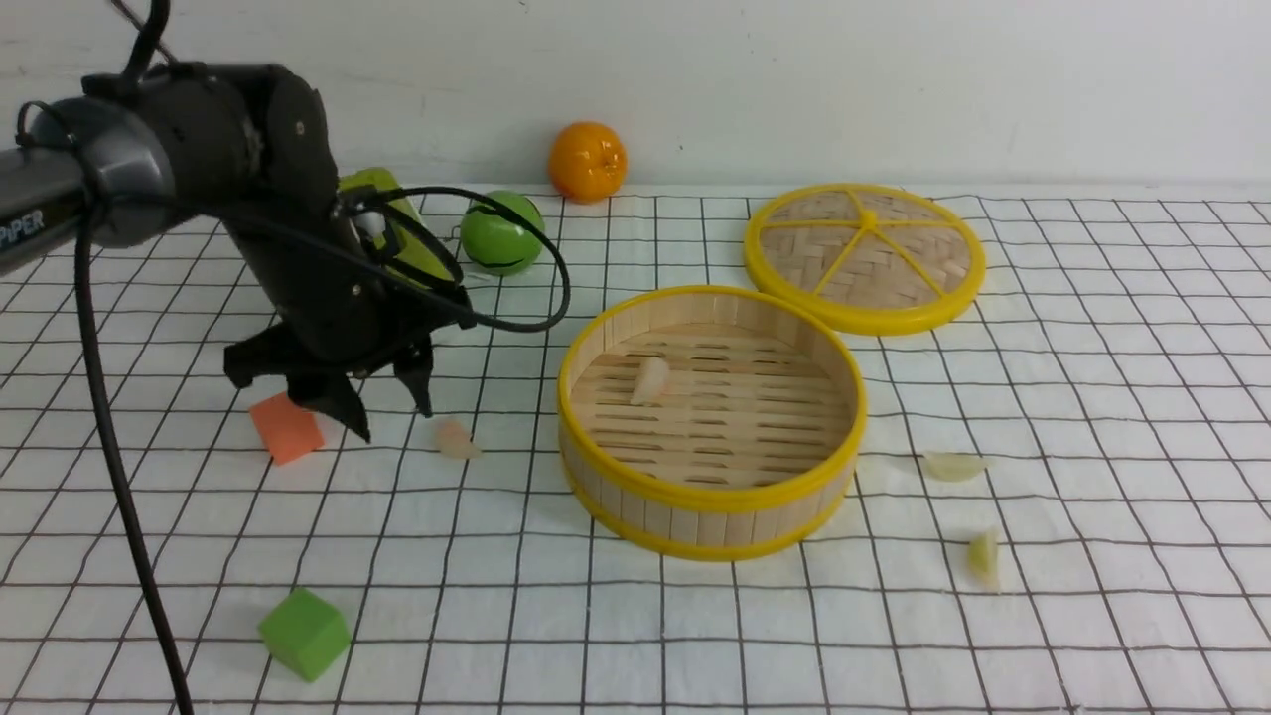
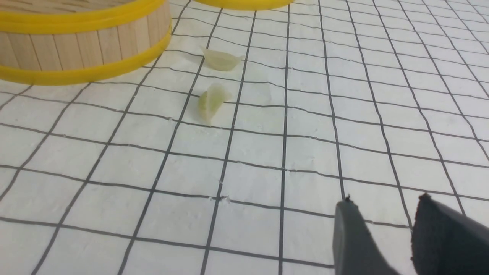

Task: Put the dumplings into the steamer on the table with the white tablecloth.
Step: 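Reach for and grasp a dumpling on the table with the left gripper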

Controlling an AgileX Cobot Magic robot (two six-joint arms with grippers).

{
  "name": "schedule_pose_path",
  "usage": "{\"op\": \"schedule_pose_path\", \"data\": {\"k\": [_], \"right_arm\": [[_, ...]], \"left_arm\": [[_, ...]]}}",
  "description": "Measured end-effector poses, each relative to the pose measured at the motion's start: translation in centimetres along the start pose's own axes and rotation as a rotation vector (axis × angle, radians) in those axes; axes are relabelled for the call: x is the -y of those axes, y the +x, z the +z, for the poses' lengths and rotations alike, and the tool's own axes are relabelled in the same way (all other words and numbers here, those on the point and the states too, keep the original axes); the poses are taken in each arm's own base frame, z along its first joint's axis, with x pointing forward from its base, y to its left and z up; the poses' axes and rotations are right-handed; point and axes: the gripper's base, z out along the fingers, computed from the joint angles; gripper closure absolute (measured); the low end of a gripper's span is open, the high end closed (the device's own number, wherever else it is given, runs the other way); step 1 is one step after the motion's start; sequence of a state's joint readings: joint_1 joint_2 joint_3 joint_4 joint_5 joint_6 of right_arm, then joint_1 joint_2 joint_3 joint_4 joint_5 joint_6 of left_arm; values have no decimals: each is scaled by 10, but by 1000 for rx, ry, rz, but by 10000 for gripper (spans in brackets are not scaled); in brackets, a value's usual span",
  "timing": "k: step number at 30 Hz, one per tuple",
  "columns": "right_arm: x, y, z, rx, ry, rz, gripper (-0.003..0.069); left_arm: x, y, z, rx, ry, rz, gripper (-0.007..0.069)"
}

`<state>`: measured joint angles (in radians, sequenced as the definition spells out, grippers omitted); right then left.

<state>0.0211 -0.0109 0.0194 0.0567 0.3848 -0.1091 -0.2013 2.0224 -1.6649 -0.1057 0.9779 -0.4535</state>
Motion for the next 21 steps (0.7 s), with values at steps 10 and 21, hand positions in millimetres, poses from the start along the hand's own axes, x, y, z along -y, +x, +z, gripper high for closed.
{"op": "schedule_pose_path", "data": {"k": [10, 21], "right_arm": [[0, 0, 0, 0, 0, -1, 419], [0, 0, 0, 0, 0, -1, 419]], "left_arm": [[15, -5, 35, 93, 48, -62, 257], [20, 1, 63, 129, -52, -40, 410]]}}
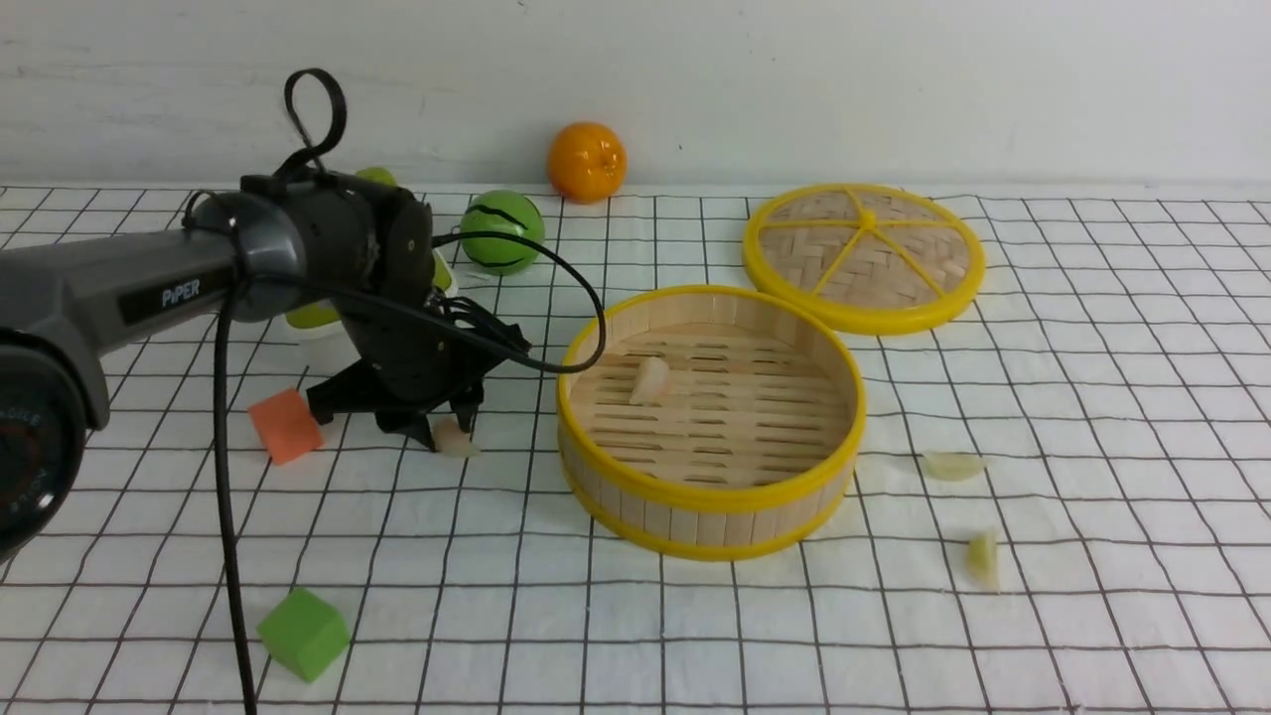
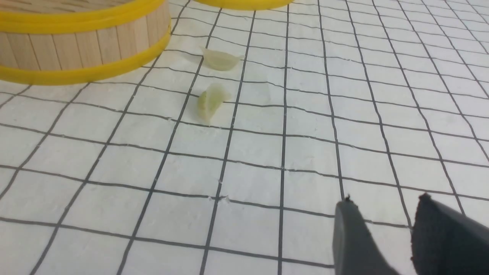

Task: Put the dumplings into the steamer on the table with the white tablecloth.
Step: 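Reach for and grasp a dumpling on the table with the left gripper, then place the dumpling into the bamboo steamer basket with the left gripper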

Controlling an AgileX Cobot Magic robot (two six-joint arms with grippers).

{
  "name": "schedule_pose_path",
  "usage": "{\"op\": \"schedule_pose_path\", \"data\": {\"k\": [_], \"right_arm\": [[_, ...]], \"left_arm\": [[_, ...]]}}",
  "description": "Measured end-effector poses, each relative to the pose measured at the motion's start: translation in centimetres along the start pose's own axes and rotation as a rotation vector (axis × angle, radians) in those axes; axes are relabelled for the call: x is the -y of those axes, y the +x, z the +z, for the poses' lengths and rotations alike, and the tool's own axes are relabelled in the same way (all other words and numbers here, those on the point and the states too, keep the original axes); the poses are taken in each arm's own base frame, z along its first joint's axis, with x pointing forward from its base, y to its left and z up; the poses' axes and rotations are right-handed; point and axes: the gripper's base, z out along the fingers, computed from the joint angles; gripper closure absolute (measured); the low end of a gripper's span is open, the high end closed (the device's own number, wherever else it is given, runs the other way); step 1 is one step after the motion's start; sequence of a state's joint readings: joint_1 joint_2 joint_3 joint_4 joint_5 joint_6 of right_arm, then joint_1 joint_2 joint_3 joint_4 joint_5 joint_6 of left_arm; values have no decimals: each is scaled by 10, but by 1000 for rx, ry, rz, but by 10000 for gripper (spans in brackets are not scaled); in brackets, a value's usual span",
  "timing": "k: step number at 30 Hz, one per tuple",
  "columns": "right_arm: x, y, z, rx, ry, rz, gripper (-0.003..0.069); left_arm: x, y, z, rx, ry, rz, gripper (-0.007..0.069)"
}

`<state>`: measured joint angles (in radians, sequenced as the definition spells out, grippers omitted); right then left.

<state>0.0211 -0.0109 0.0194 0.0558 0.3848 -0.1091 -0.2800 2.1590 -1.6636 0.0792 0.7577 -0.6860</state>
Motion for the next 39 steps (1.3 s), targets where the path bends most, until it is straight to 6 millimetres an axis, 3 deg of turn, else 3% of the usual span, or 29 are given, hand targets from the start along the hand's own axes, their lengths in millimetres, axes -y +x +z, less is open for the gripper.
{"op": "schedule_pose_path", "data": {"k": [5, 16, 19, 24, 27, 30, 33, 36, 39], "right_arm": [[0, 0, 0, 0, 0, 0, 419], [0, 0, 0, 0, 0, 0, 419], [0, 0, 0, 0, 0, 0, 419], [0, 0, 0, 0, 0, 0, 419], [0, 0, 0, 0, 0, 0, 419], [0, 0, 0, 0, 0, 0, 419], [0, 0, 0, 0, 0, 0, 419], [0, 0, 0, 0, 0, 0, 419], [0, 0, 0, 0, 0, 0, 419]], "left_arm": [[0, 0, 0, 2, -4, 35, 456], [4, -3, -12, -54, -6, 201, 460], [13, -12, -28, -62, 28, 236, 460], [41, -30, -78, -72, 188, 280, 460], [59, -30, -99, -52, 274, 323, 460], [94, -15, -119, 5, 357, 414, 461], [122, 3, -116, 32, 373, 500, 462], [148, 25, -92, 32, 339, 617, 462], [157, 34, -72, 36, 298, 674, 462]]}}
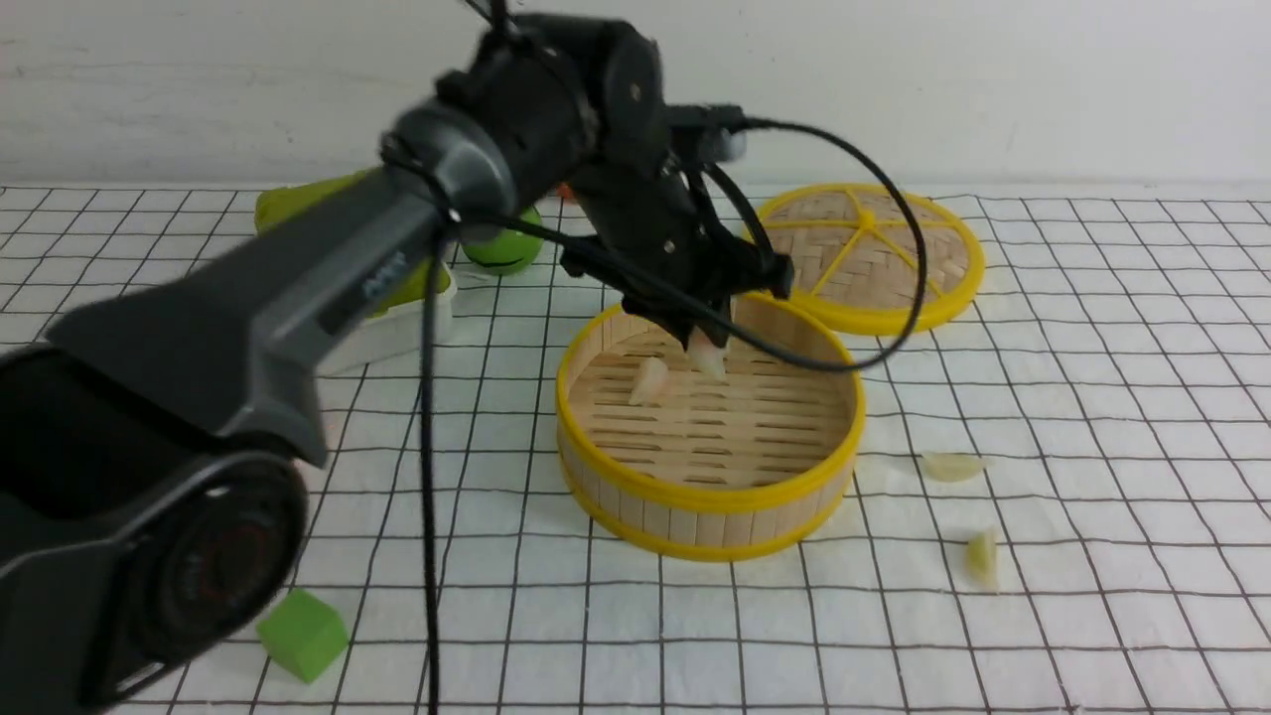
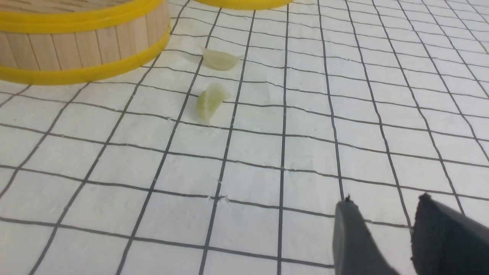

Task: Put the dumplings into the steamer on the table with the white tablecloth.
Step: 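Place the dumpling into the bamboo steamer basket with the left gripper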

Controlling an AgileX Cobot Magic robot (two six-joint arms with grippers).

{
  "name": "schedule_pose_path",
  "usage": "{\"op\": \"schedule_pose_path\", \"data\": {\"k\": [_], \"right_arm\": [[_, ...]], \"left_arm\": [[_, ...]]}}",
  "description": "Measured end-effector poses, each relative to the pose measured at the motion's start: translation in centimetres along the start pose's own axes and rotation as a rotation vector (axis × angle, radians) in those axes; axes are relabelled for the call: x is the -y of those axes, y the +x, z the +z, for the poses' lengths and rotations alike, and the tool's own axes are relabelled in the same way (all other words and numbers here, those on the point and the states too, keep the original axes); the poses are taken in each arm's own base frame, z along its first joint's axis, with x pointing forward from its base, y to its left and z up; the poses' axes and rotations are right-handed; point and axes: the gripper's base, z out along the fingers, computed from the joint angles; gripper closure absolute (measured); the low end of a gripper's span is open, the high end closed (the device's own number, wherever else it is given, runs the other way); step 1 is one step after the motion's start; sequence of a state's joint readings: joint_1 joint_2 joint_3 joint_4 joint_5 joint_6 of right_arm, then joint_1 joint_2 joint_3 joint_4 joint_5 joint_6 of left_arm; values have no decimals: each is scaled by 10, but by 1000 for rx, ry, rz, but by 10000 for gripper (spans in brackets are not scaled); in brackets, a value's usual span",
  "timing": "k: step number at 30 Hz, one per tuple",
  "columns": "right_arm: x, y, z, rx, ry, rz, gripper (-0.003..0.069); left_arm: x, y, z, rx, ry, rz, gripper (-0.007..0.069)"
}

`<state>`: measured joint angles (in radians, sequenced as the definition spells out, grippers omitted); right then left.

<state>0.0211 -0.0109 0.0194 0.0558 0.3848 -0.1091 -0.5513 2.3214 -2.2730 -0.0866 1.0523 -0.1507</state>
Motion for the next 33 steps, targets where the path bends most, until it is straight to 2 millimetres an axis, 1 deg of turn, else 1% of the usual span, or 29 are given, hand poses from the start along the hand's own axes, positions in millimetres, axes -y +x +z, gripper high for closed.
{"op": "schedule_pose_path", "data": {"k": [1, 2, 3, 6, 12, 15, 19, 23, 24, 25, 26, 27, 28, 29, 30, 32, 33], "right_arm": [[0, 0, 0, 0, 0, 0, 419], [0, 0, 0, 0, 0, 0, 419], [0, 0, 0, 0, 0, 0, 419], [0, 0, 0, 0, 0, 0, 419], [0, 0, 0, 0, 0, 0, 419], [0, 0, 0, 0, 0, 0, 419], [0, 0, 0, 0, 0, 0, 419], [0, 0, 0, 0, 0, 0, 419], [0, 0, 0, 0, 0, 0, 419], [0, 0, 0, 0, 0, 0, 419], [0, 0, 0, 0, 0, 0, 419], [0, 0, 0, 0, 0, 0, 419], [0, 0, 0, 0, 0, 0, 419], [0, 0, 0, 0, 0, 0, 419], [0, 0, 0, 0, 0, 0, 419], [0, 0, 0, 0, 0, 0, 419], [0, 0, 0, 0, 0, 0, 419]], "left_arm": [[1, 1, 8, -5, -16, 17, 462], [1, 4, 22, -14, -49, 46, 463], [0, 6, 29, -15, -68, 63, 463], [-2, 7, 42, -7, -93, 83, 463], [-4, 2, 44, 56, -117, 95, 463], [-4, 3, 48, 47, -118, 62, 463], [-7, 10, 61, 4, -127, 43, 465], [-6, 9, 61, 14, -125, 4, 451], [-6, 8, 60, 20, -124, -16, 431], [-6, 7, 60, 29, -125, -46, 377], [-6, 7, 59, 30, -125, -48, 370], [-6, 6, 58, 34, -124, -57, 342], [-5, 3, 53, 42, -121, -62, 290], [-4, 0, 47, 51, -119, -63, 270], [-3, -3, 38, 58, -117, -65, 251], [1, -12, 9, 77, -115, -54, 239], [4, -18, -12, 95, -112, -36, 244]]}}
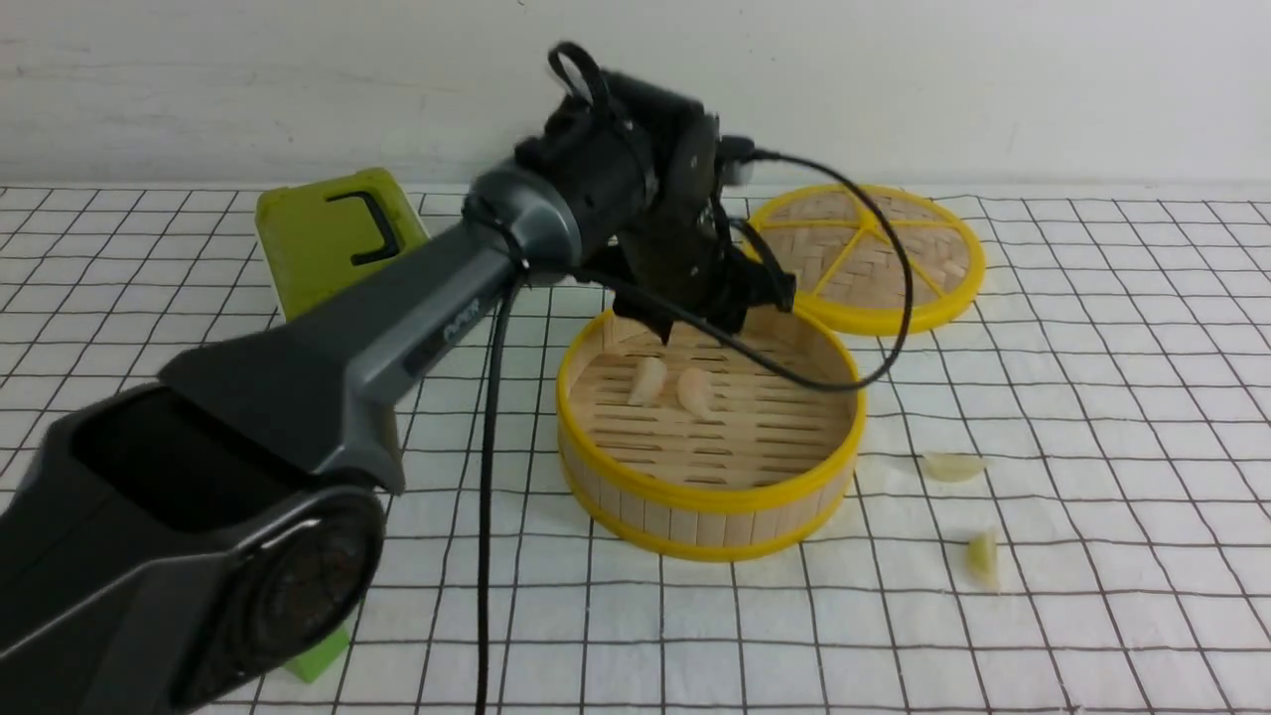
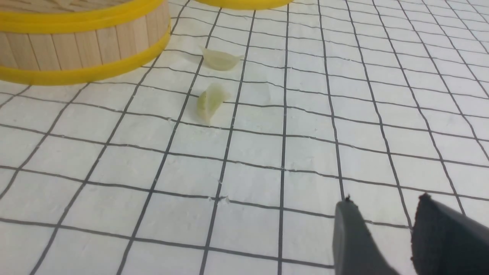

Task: Put the dumplings into the steamer on the table with the white tablecloth.
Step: 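Place the dumpling into the bamboo steamer basket with the left gripper, then reach for and grasp a dumpling lying on the table beside the steamer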

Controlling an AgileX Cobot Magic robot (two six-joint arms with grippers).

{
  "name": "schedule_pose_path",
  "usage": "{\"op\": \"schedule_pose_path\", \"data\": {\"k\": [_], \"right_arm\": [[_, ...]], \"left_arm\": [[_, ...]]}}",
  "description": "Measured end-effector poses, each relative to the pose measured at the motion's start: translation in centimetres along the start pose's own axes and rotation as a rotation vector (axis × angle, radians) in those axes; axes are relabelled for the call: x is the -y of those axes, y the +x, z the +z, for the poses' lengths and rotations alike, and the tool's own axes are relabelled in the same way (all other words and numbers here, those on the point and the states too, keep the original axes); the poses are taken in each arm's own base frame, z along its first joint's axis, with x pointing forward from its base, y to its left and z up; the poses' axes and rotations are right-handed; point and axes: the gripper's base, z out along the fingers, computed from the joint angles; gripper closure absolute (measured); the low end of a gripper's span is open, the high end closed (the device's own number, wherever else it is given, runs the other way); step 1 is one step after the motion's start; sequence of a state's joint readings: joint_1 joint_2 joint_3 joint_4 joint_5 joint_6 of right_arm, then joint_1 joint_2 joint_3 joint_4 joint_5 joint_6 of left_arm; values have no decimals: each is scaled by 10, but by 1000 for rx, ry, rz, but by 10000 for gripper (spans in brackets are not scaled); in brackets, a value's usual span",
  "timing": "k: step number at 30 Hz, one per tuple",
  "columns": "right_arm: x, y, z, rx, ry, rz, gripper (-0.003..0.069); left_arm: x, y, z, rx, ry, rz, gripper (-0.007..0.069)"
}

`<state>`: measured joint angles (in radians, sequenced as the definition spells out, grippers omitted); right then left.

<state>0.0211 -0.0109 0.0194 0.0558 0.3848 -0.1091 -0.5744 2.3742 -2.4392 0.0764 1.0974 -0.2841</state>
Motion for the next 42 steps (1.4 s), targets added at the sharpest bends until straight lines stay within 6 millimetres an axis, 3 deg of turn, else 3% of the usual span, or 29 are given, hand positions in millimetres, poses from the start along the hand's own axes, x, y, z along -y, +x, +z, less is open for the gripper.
{"op": "schedule_pose_path", "data": {"k": [2, 7, 8, 9, 10, 11, 12, 13, 17, 22, 25, 27, 29, 30, 31, 32, 34, 36, 38, 39, 41, 42], "right_arm": [[0, 0, 0, 0, 0, 0, 419], [0, 0, 0, 0, 0, 0, 419], [0, 0, 0, 0, 0, 0, 419], [0, 0, 0, 0, 0, 0, 419], [0, 0, 0, 0, 0, 0, 419], [0, 0, 0, 0, 0, 0, 419], [0, 0, 0, 0, 0, 0, 419], [0, 0, 0, 0, 0, 0, 419], [0, 0, 0, 0, 0, 0, 419], [0, 0, 0, 0, 0, 0, 419], [0, 0, 0, 0, 0, 0, 419], [0, 0, 0, 0, 0, 0, 419], [0, 0, 0, 0, 0, 0, 419], [0, 0, 0, 0, 0, 0, 419], [0, 0, 0, 0, 0, 0, 419], [0, 0, 0, 0, 0, 0, 419], [0, 0, 0, 0, 0, 0, 419], [0, 0, 0, 0, 0, 0, 419], [0, 0, 0, 0, 0, 0, 419], [0, 0, 0, 0, 0, 0, 419], [0, 0, 0, 0, 0, 0, 419], [0, 0, 0, 0, 0, 0, 419]], "left_arm": [[0, -13, -44, 46, 9, 45, 270], [-7, -34, -202, 304, 40, 156, 478], [-8, -34, -208, 316, 40, 158, 488], [-14, -32, -255, 404, 45, 166, 564], [-21, -29, -285, 461, 43, 161, 616], [-24, -28, -290, 470, 41, 157, 623], [-33, -23, -320, 523, 33, 145, 637], [-39, -18, -338, 551, 26, 135, 637], [-54, 3, -380, 596, 3, 108, 637], [-63, 56, -415, 554, 15, 110, 637], [-70, 99, -440, 613, 40, 111, 637], [-75, 134, -446, 651, 58, 108, 637], [-79, 159, -436, 652, 69, 101, 637], [-82, 183, -428, 678, 85, 94, 637], [-83, 190, -424, 685, 89, 92, 637], [-87, 215, -408, 727, 105, 85, 637], [-89, 233, -384, 705, 113, 79, 637], [-93, 269, -345, 681, 137, 60, 637], [-95, 284, -324, 644, 141, 53, 637], [-97, 301, -303, 602, 140, 46, 637], [-101, 322, -279, 569, 130, 48, 637], [-101, 323, -277, 559, 129, 48, 637]]}}
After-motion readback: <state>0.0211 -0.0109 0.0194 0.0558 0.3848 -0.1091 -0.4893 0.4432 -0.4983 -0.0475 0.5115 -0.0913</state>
